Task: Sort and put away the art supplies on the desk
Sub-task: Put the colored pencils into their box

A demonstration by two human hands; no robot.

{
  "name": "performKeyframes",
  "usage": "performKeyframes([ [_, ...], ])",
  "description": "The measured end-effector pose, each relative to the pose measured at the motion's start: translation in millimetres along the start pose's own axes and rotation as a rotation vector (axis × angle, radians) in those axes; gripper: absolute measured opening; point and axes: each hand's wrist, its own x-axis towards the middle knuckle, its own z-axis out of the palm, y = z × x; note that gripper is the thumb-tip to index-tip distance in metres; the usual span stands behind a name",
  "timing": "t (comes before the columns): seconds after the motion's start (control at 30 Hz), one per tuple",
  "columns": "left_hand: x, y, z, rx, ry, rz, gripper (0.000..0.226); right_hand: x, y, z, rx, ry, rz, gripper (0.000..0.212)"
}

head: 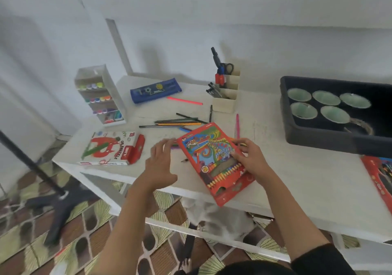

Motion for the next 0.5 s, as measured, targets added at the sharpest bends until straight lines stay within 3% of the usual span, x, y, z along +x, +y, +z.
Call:
performKeyframes([
  [0.13, 0, -34, -14, 0.363, 0.014, 0.141, 0.124, 22, -18, 29, -0.098, -0.132, -0.032, 0.023],
  [0.23, 7, -48, -20, 0.573, -0.070, 0.282, 0.136, 33, -34, 54, -0.181, -0.340, -0.040, 0.020],
  [0.37, 13, -52, -22, 0.530, -0.220, 0.402, 0.145, 42, -46, 80, -0.235, -0.545, -0.071, 0.020],
  [0.5, 13, -66, -17, 0.490, -0.336, 0.398, 0.144, 49, -45, 93, -0.263, -0.643, -0.048, 0.022],
])
